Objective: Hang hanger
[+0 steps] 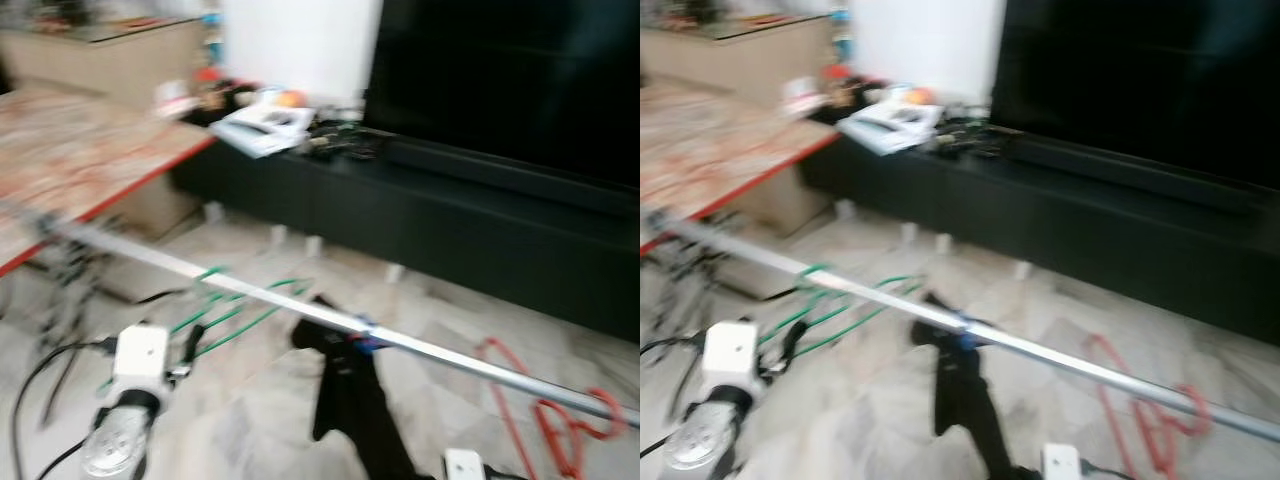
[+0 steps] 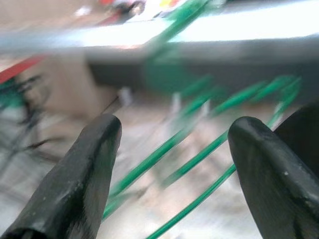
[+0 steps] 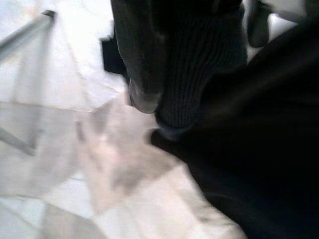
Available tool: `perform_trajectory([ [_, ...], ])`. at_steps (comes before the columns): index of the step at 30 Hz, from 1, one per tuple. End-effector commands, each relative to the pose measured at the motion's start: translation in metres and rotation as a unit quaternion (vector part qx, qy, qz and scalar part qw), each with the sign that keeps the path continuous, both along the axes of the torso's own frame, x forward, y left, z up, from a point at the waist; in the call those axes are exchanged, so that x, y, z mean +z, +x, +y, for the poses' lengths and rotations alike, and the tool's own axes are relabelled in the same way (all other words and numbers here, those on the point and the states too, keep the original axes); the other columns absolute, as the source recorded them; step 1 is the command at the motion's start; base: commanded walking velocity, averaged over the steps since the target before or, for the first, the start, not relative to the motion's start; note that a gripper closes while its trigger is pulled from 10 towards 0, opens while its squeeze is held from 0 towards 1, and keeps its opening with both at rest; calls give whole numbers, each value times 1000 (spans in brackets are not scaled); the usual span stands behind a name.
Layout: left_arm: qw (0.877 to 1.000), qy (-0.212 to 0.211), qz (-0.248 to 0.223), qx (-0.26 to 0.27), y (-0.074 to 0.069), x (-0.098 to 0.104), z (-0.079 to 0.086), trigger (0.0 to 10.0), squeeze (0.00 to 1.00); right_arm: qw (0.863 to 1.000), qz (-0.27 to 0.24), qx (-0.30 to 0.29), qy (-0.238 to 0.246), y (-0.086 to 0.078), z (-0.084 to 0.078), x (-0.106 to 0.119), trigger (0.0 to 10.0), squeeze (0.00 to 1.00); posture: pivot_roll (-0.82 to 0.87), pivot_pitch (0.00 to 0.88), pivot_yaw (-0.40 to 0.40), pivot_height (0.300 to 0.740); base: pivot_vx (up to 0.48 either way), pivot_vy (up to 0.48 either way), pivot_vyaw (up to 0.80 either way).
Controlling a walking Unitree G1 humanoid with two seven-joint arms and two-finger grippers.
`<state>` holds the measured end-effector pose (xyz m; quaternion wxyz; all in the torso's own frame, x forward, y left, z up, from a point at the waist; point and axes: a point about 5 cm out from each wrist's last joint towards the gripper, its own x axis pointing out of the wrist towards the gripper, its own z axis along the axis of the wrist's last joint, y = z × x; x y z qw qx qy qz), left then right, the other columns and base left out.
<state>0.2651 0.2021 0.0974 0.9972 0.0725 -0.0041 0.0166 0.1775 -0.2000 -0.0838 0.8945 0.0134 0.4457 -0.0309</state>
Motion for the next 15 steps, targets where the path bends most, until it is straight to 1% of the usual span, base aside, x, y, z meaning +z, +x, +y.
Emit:
perform_trajectory([
  [1,1000,9,-7,8,-3,5,9,10000,0,1000,-4,-1,5,3,3,1,10000,0,177,0,-26,740,0,0,0],
  [4,1000,18,-7,11,-2,8,14,10000,0,1000,-3,0,5,3,3,1,10000,0,176,0,-27,740,0,0,0],
  [7,999,35,3,11,2,12,28,10000,0,1000,-3,2,5,3,4,1,10000,0,174,0,-26,740,0,0,0],
  [8,999,35,3,11,2,12,28,10000,0,1000,-3,2,5,3,4,1,10000,0,174,0,-26,740,0,0,0],
  [9,999,48,12,2,4,17,36,10000,0,1000,-3,2,5,3,3,1,10000,0,173,0,-25,740,0,0,0],
  [10,998,56,18,-4,5,19,39,10000,0,1000,-2,2,5,3,3,1,10000,0,173,0,-25,740,0,0,0],
  [12,996,78,35,-12,7,24,51,10000,0,1000,-2,3,5,3,3,1,10000,0,173,0,-25,740,0,0,0],
  [13,995,85,50,-8,8,30,66,10000,0,1000,-2,3,4,3,3,1,10000,0,174,0,-25,740,0,0,0],
  [15,994,88,66,-5,9,34,77,10000,0,1000,-1,2,4,3,3,1,10000,0,178,0,-26,740,0,0,0],
])
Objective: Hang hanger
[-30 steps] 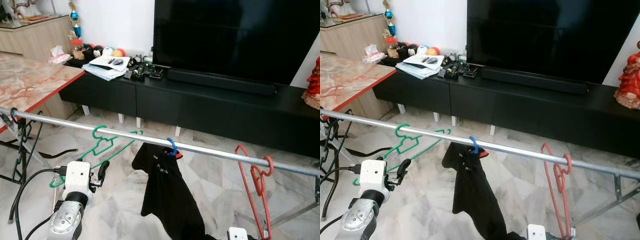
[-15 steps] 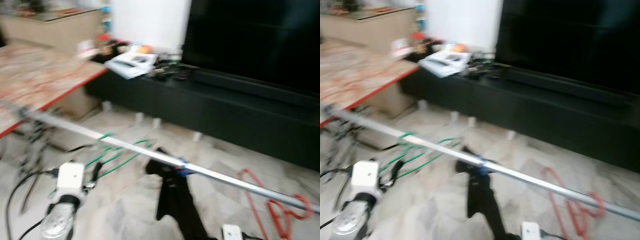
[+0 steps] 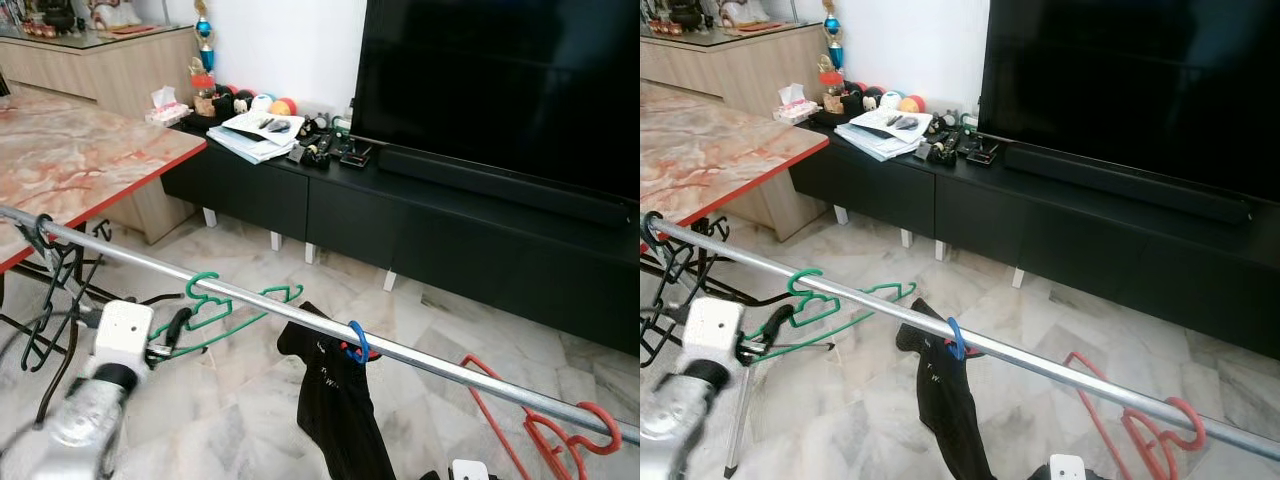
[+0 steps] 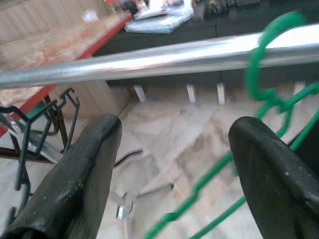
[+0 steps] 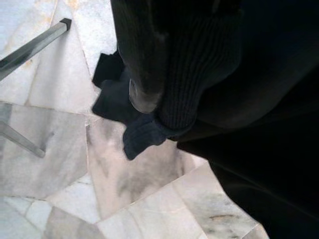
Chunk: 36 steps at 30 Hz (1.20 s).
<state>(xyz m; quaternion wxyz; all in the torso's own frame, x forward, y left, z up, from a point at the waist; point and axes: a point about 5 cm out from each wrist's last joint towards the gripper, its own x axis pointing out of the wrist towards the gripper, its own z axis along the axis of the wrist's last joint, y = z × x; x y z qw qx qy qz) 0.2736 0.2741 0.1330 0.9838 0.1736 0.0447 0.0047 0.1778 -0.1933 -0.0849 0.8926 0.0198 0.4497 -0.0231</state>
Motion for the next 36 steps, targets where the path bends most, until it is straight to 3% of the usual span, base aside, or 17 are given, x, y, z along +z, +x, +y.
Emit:
perform_trajectory([
  [1,999,-1,40,-14,-1,0,14,10000,0,1000,-5,-1,-5,3,-3,2,10000,0,181,0,-26,740,0,0,0],
  [6,994,8,96,-51,-3,-9,33,10000,0,1000,-5,0,-4,4,-2,2,10000,0,180,0,-22,740,0,0,0],
  [8,989,-27,125,-69,-4,-16,37,10000,0,1000,-5,0,-3,4,-2,2,10000,0,167,0,-21,740,0,0,0],
  [13,979,-49,157,-120,-3,-20,33,10000,0,1000,-5,0,-3,5,-3,2,10000,0,162,0,-20,740,0,0,0],
  [14,977,-62,160,-130,-3,-20,31,10000,55,1000,-5,0,-3,5,-3,3,10000,0,161,0,-19,740,0,0,0],
  [15,974,-71,163,-142,-2,-19,29,10000,251,1000,-5,-1,-3,5,-3,3,10000,0,157,0,-20,740,0,0,0],
  [16,970,-80,165,-161,-2,-18,25,10000,761,1000,-5,-1,-4,5,-3,3,10000,0,153,0,-18,740,0,0,0],
  [17,963,-87,170,-188,-3,-16,20,10000,776,1000,-5,-3,-4,5,-4,3,10000,0,148,0,-16,740,0,0,0],
  [19,960,-90,174,-200,-3,-17,18,10000,761,1000,-5,-4,-5,4,-4,3,10000,0,148,0,-16,740,0,0,0],
  [22,951,-93,194,-221,-4,-18,17,10000,608,1000,-2,-5,-5,3,-4,2,10000,0,149,0,-15,740,0,0,0],
  [23,947,-105,193,-235,-5,-16,15,10000,502,1000,-1,-6,-5,3,-4,2,10000,0,148,0,-14,740,0,0,0],
  [24,945,-109,193,-239,-5,-15,14,10000,502,1000,-1,-6,-5,2,-4,2,10000,0,148,0,-14,740,0,0,0],
  [25,944,-126,182,-243,-4,-10,13,10000,373,1000,0,-6,-4,2,-4,2,10000,0,149,0,-14,740,0,0,0],
  [26,944,-126,182,-243,-4,-10,13,10000,373,1000,0,-6,-4,2,-4,2,10000,0,149,0,-14,740,0,0,0],
  [27,945,-140,164,-245,-2,-3,12,10000,0,1000,0,-5,-4,2,-4,1,10000,0,149,0,-14,740,0,0,0],
  [32,960,-141,119,-209,10,11,18,10000,0,1000,1,-2,-3,3,-2,2,10000,0,154,0,-15,740,0,0,0],
  [36,969,-111,126,-183,16,6,21,10000,0,1000,-1,0,-3,5,-2,2,10000,0,156,0,-15,740,0,0,0],
])
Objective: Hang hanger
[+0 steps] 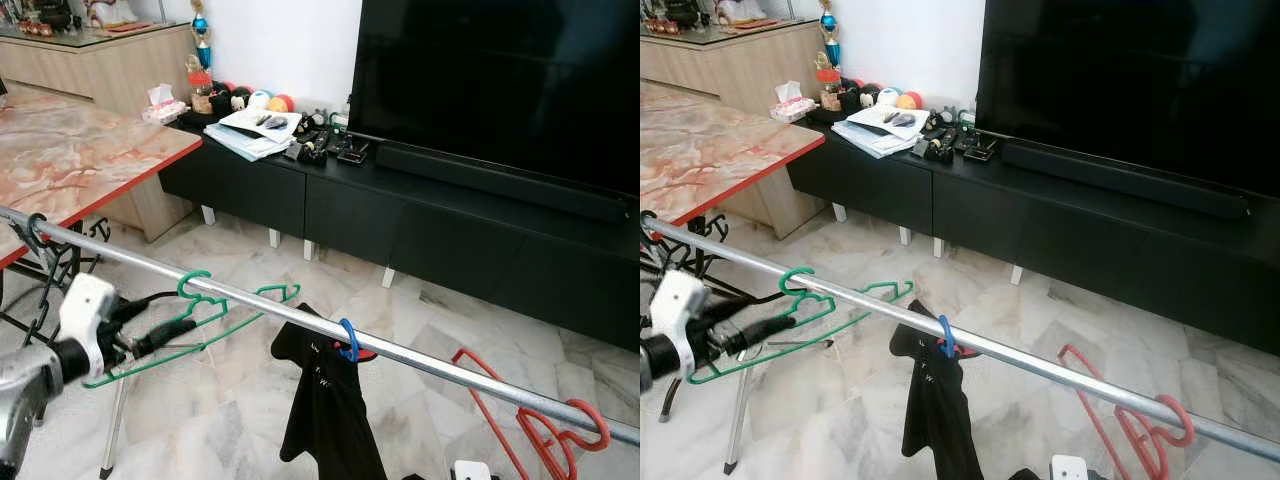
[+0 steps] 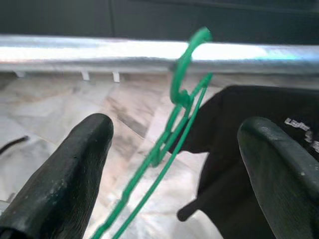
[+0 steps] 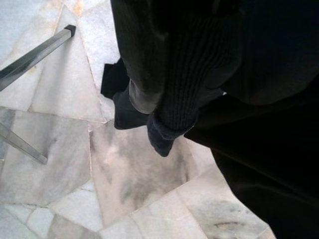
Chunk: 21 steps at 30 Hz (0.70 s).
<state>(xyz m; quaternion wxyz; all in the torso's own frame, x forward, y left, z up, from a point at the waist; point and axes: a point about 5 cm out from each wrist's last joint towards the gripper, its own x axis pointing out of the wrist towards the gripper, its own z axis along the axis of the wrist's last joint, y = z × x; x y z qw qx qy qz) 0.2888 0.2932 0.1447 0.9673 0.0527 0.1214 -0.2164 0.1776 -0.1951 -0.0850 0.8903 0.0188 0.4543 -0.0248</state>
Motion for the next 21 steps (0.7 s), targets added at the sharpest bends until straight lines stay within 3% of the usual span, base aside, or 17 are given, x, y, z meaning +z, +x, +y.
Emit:
perform_trajectory([
  [1,999,29,14,22,3,-9,3,10000,0,1000,-6,1,-2,5,0,2,10000,0,156,0,-15,740,0,0,0],
  [5,998,30,29,51,9,-23,2,10000,0,1000,-6,2,-2,5,0,2,10000,0,151,0,-14,740,0,0,0],
  [13,998,18,57,35,20,-47,-18,10000,0,1000,-6,-1,-4,5,-1,2,10000,0,134,0,-9,740,0,0,0],
  [18,997,4,72,-27,22,-49,-36,10000,0,1000,-7,-6,-4,5,-1,3,10000,0,127,0,-7,740,0,0,0],
  [21,997,6,70,-39,23,-47,-37,10000,0,1000,-7,-8,-4,5,-1,3,10000,0,128,0,-5,740,0,0,0],
])
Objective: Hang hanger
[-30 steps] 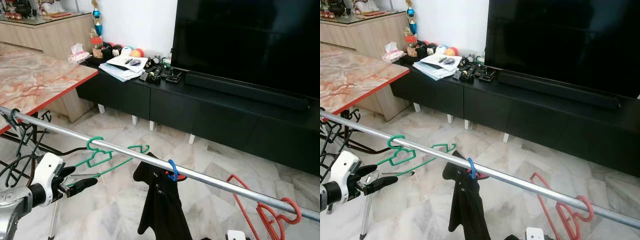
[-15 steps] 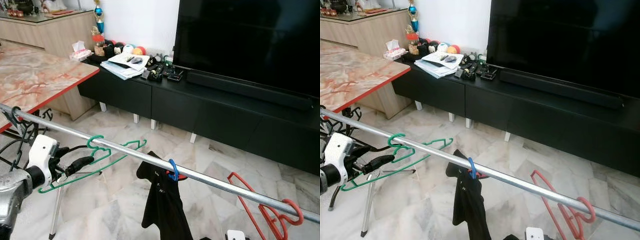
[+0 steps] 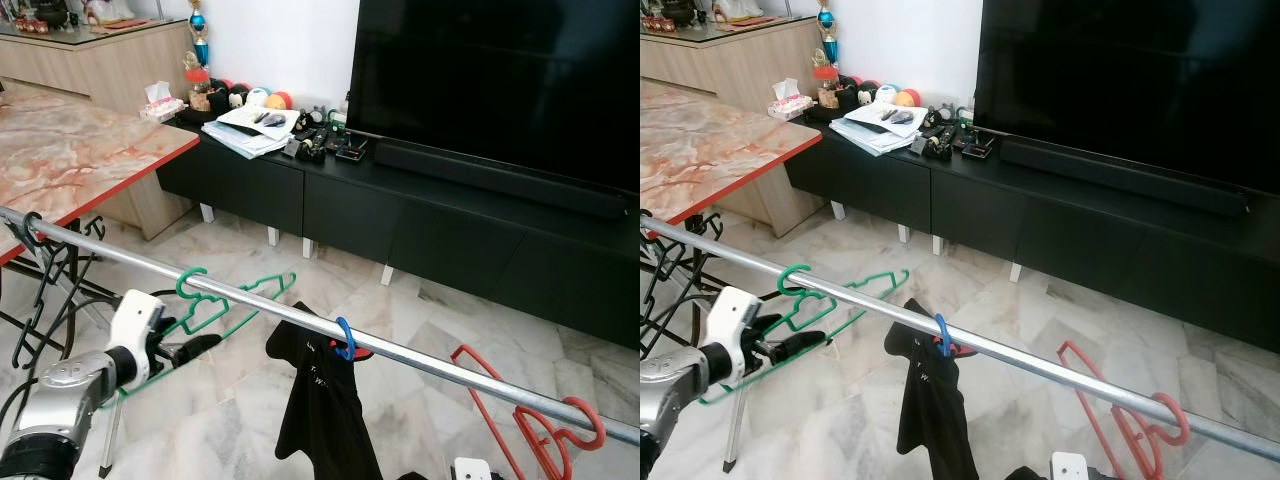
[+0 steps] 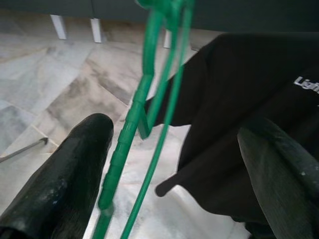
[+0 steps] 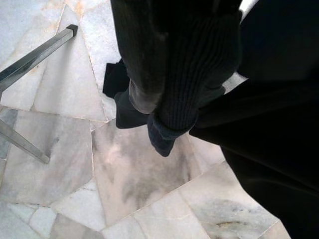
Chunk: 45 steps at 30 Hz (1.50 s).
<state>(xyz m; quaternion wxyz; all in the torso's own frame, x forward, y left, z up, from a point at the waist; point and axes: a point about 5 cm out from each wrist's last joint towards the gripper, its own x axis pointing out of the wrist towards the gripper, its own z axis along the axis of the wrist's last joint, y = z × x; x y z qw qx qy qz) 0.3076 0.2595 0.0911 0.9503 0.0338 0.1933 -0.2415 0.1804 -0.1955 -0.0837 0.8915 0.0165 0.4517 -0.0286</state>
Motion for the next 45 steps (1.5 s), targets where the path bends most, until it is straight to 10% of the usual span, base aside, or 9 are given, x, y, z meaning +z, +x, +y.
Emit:
perform_trajectory([
  [1,1000,9,-8,-21,4,8,-3,10000,0,1000,-4,-6,0,3,-1,1,10000,0,130,0,-5,740,0,0,0],
  [17,990,62,-53,118,25,17,7,10000,0,1000,1,-1,0,2,-1,1,10000,0,138,0,-8,740,0,0,0],
  [19,989,56,-50,126,27,15,3,0,0,1000,1,0,0,2,-1,1,10000,0,139,0,-10,740,0,0,0],
  [26,993,50,-41,102,31,4,-22,667,0,1000,0,0,0,3,0,1,10000,0,137,0,-11,740,0,0,0],
  [30,994,47,-39,85,32,0,-33,8627,0,1000,1,-1,0,3,0,1,10000,0,133,0,-8,740,0,0,0],
  [33,994,47,-39,92,32,0,-33,9412,0,1000,0,-1,1,3,0,1,10000,0,133,0,-8,740,0,0,0],
  [35,993,48,-44,98,33,2,-32,8745,0,1000,1,-1,1,3,0,1,10000,0,134,0,-6,740,0,0,0],
  [38,992,46,-47,105,34,3,-30,196,0,1000,1,-1,2,3,1,1,10000,0,136,0,-5,740,0,0,0],
  [45,992,49,-47,107,33,3,-30,0,0,1000,1,0,3,3,1,1,10000,0,136,0,-3,740,0,0,0],
])
